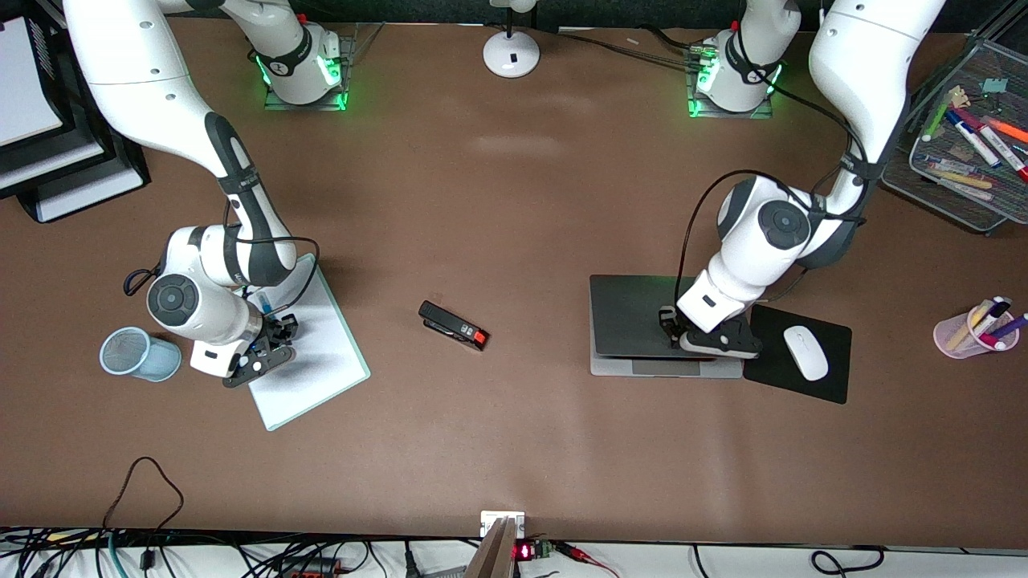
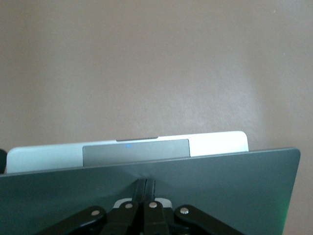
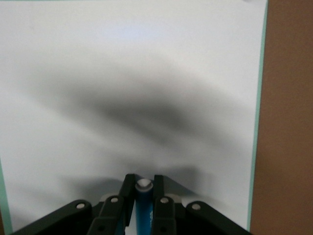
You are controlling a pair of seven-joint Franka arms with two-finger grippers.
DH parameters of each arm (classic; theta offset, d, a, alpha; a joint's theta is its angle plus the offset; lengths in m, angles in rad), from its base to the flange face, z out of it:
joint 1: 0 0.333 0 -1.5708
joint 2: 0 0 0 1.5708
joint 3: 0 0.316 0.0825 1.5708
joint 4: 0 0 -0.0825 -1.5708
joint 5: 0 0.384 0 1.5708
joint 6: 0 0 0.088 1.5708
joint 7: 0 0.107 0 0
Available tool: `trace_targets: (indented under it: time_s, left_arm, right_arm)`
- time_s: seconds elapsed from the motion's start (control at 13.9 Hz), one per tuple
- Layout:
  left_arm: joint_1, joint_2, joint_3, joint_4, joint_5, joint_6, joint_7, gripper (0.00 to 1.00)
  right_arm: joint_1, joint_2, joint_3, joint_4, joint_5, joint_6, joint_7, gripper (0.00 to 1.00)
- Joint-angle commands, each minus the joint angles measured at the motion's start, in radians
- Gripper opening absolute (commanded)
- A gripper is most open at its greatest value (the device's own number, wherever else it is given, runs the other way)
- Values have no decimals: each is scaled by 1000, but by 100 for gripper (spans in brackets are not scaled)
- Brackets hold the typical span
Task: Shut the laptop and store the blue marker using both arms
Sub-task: 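Grasp the blue marker with the right gripper while the left gripper lowers the lid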
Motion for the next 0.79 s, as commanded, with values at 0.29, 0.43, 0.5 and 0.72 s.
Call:
trace_targets:
  time_s: [0.29, 0.43, 0.5, 0.72]
  left_arm:
    - [-18, 152, 25, 107, 52, 64, -1, 0]
    - [-21, 167, 27, 123, 52, 66, 0, 0]
    - [-21, 174, 33, 132, 53, 66, 0, 0]
    - [-23, 206, 34, 136, 53, 99, 0, 0]
  right_arm:
    - [-2, -35, 1, 7, 15, 5, -24, 2]
    - [-5, -70, 1, 7, 15, 5, -26, 0]
    - [-6, -87, 2, 7, 15, 6, -29, 0]
    - [-11, -149, 2, 9, 14, 8, -112, 0]
